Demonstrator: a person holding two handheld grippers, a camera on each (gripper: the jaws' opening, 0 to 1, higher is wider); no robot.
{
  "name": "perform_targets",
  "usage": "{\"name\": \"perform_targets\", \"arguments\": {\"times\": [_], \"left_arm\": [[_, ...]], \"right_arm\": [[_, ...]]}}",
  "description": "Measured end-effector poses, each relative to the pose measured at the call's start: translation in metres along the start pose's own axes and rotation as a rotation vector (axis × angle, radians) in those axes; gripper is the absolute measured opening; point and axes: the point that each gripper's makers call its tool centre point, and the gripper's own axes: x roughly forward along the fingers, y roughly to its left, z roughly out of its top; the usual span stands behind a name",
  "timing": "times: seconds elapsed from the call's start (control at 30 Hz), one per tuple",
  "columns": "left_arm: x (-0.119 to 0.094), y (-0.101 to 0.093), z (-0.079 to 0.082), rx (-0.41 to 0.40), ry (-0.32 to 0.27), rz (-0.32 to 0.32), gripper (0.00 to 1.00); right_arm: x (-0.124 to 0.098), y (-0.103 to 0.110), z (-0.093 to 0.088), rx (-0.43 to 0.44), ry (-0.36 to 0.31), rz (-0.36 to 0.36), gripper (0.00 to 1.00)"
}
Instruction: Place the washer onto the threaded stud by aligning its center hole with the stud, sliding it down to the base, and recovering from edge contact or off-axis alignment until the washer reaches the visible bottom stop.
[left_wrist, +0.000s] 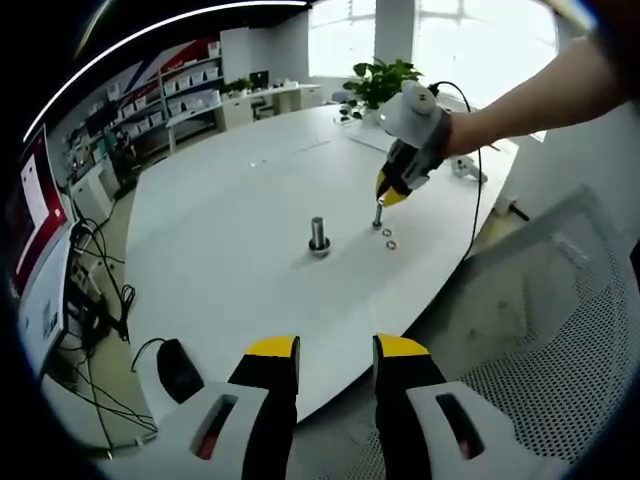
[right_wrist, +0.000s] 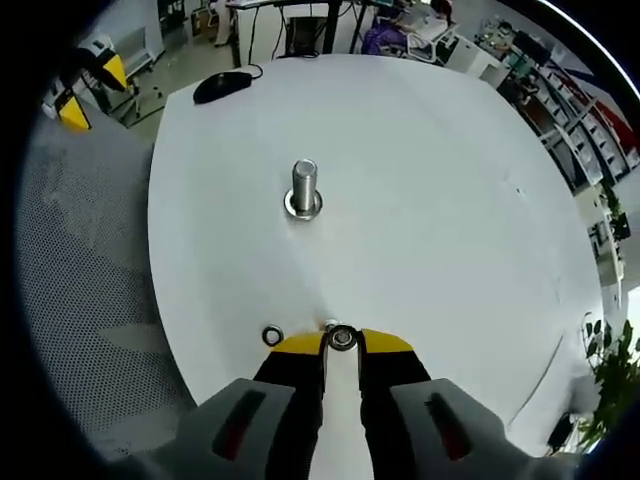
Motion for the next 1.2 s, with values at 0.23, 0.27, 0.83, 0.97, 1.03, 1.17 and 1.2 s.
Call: {"name": "perform_targets", "arguments": {"times": [0.23, 0.27, 0.83, 0.97, 1.03, 1.17, 1.2], "left_arm": [[0.001, 0.0, -0.001, 0.0, 0.004, -0.002, 0.27], [0.001, 0.0, -0.001, 0.0, 0.005, -0.002, 0.27], [0.002, 0.0, -0.002, -0.006, 0.013, 0.002, 0.27], [0.002, 0.001, -0.003, -0.006, 0.015, 0.003, 0.27], [0.002, 0.001, -0.003, -0.004, 0.018, 0.003, 0.27], [0.002, 0.001, -0.003, -0.003, 0.019, 0.003, 0.27], [0.002, 0.001, -0.003, -0.004, 0.019, 0.003, 0.27]], "right_arm": [[0.009, -0.001, -0.003, 0.006, 0.015, 0.009, 0.14], [0.01, -0.002, -0.004, 0.009, 0.017, 0.012, 0.14], [0.035, 0.002, -0.012, 0.069, 0.06, 0.049, 0.14], [0.04, 0.001, -0.015, 0.081, 0.066, 0.052, 0.15], [0.042, 0.001, -0.016, 0.092, 0.069, 0.053, 0.15], [0.043, 0.001, -0.016, 0.106, 0.068, 0.053, 0.15], [0.044, 0.001, -0.016, 0.107, 0.066, 0.053, 0.15]]}}
